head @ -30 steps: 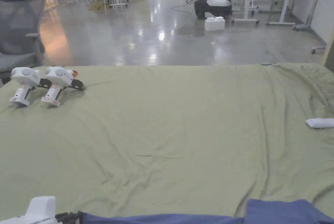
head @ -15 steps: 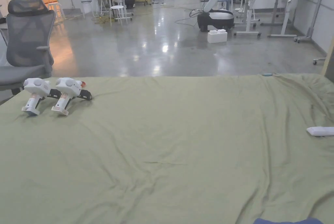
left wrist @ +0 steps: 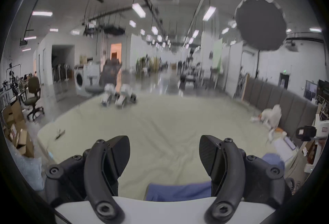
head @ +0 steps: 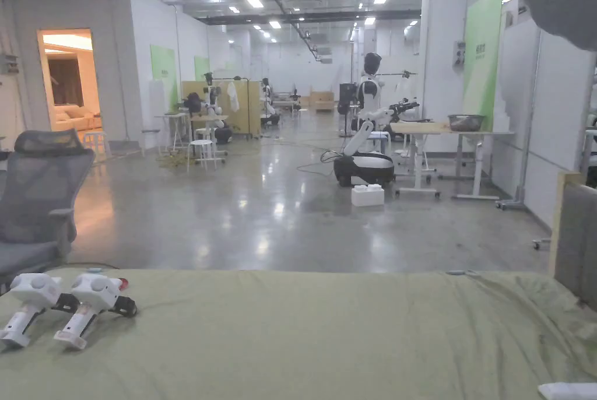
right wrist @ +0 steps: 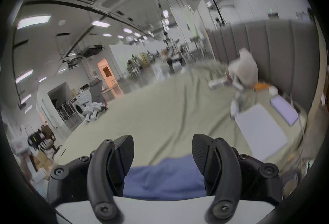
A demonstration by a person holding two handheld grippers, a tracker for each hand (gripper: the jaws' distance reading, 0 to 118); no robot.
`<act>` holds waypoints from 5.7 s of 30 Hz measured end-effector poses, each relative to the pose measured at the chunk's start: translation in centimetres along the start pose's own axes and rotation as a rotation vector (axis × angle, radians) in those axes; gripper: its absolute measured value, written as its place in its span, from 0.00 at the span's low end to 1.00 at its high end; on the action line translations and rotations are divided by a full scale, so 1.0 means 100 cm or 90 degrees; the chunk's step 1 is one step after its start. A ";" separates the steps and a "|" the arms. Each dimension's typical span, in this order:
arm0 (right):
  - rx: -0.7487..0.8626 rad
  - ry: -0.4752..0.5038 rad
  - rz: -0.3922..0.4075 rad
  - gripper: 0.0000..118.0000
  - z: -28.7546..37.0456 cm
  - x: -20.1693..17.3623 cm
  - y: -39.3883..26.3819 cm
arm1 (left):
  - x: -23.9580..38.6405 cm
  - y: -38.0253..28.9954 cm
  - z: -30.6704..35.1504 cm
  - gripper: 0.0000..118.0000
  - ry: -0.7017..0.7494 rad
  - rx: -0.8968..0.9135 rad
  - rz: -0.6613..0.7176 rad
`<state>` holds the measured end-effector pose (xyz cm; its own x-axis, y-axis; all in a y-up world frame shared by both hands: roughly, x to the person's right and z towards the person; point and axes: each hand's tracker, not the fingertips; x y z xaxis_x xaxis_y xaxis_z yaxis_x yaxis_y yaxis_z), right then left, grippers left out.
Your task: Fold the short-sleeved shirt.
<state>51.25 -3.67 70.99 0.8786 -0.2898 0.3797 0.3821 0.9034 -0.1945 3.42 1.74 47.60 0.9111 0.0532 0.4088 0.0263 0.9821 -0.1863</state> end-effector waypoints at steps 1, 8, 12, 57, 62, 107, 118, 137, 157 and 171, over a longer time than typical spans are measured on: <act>0.023 -0.003 0.030 0.60 0.003 -0.008 0.006 | 0.009 0.009 0.011 0.70 0.005 0.039 -0.025; 0.147 -0.032 0.182 0.59 0.036 -0.067 0.032 | 0.056 0.034 0.066 0.68 0.017 0.180 -0.132; 0.171 -0.016 0.218 0.44 0.046 -0.079 0.034 | 0.062 0.037 0.078 0.57 -0.007 0.190 -0.137; -0.059 -0.001 0.074 0.00 0.010 -0.050 -0.034 | -0.134 -0.225 -0.155 0.73 -0.167 -0.452 0.562; -0.072 0.003 0.063 0.00 0.008 -0.054 -0.037 | -0.114 -0.220 -0.143 0.11 -0.185 -0.425 0.695; -0.097 -0.029 0.005 0.00 0.046 0.001 -0.061 | 0.082 -0.162 -0.167 0.08 -0.232 -0.406 0.249; -0.126 -0.035 0.014 0.00 0.052 -0.006 -0.072 | 0.144 -0.213 -0.182 0.01 -0.335 -0.527 0.231; -0.136 0.006 -0.017 0.00 0.038 -0.014 -0.080 | -0.043 -0.234 -0.159 0.55 -0.235 -0.489 0.626; -0.137 -0.019 -0.087 0.00 0.041 0.020 -0.097 | -0.014 -0.077 -0.117 0.10 -0.170 -0.353 0.274; -0.147 -0.087 -0.076 0.00 0.075 0.038 -0.106 | 0.220 -0.164 -0.162 0.58 -0.374 -0.544 0.059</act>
<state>48.39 -11.95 81.28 0.7825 -0.3307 0.5276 0.5495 0.7652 -0.3354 29.74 -16.15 45.17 0.5861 0.4263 0.6891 0.4579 0.5274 -0.7157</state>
